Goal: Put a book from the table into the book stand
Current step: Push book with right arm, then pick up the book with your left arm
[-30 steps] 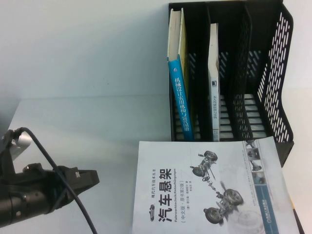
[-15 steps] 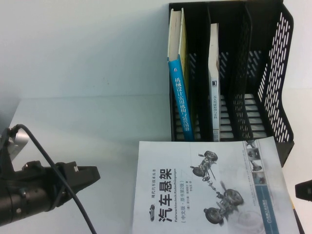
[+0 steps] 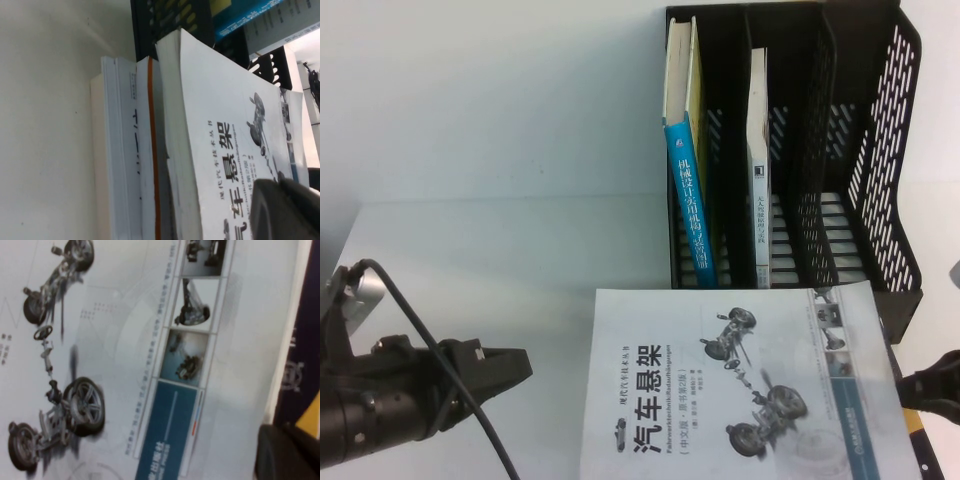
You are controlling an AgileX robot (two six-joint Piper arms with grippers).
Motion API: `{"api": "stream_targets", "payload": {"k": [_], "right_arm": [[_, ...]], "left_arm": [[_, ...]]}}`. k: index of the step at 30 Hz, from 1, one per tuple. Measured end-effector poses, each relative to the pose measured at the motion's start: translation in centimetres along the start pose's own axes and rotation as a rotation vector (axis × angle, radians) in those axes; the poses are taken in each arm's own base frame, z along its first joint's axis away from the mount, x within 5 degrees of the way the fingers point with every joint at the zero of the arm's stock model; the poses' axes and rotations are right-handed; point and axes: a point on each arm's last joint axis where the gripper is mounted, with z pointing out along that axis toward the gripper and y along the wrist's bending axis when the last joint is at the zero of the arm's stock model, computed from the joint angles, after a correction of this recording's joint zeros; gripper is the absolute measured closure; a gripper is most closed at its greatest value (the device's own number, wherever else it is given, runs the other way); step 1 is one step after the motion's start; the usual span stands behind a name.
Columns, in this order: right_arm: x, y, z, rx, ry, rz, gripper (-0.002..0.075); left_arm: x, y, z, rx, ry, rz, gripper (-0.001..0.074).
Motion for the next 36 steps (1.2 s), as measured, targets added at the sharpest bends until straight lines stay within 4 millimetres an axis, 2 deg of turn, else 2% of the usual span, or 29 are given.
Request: {"api": "stream_targets", "payload": {"k": [12,15,20,22,26,32,36], "right_arm": [[-0.8,1.4,1.8,-0.029,-0.003,-0.018,0.0728],[-1.3,1.9,2.6,-0.042,0.007,-0.027,0.0728],[-1.3,2.6,3.6,-0.054,0.032,-0.042,0.0728],[-1.3,2.6,3.7,-0.053,0.031,-0.048,0.0728],[-1.3,2.7,3.7,-0.052,0.028,-0.051,0.0728],[-1.3,2.7,3.7,-0.054,0.029,-0.059,0.0728],[-1.3,2.7,3.7,-0.061,0.038,-0.059,0.0728]], "left_arm": [[0.1,-0.1,0.0,0.006,0.014,-0.020,0.0721],[0.2,-0.1,0.0,0.016,0.028,-0.029,0.0611],[0.5,0.0,0.0,0.001,0.054,-0.055,0.0287],[0.6,0.2,-0.1,-0.016,0.070,-0.068,0.0209],[0.3,1.4,-0.5,-0.050,0.105,-0.098,0.0155],[-0.3,3.7,-0.9,0.000,0.194,-0.165,0.0146],[-1.1,4.9,-0.4,0.050,0.254,-0.181,0.0143]]}}
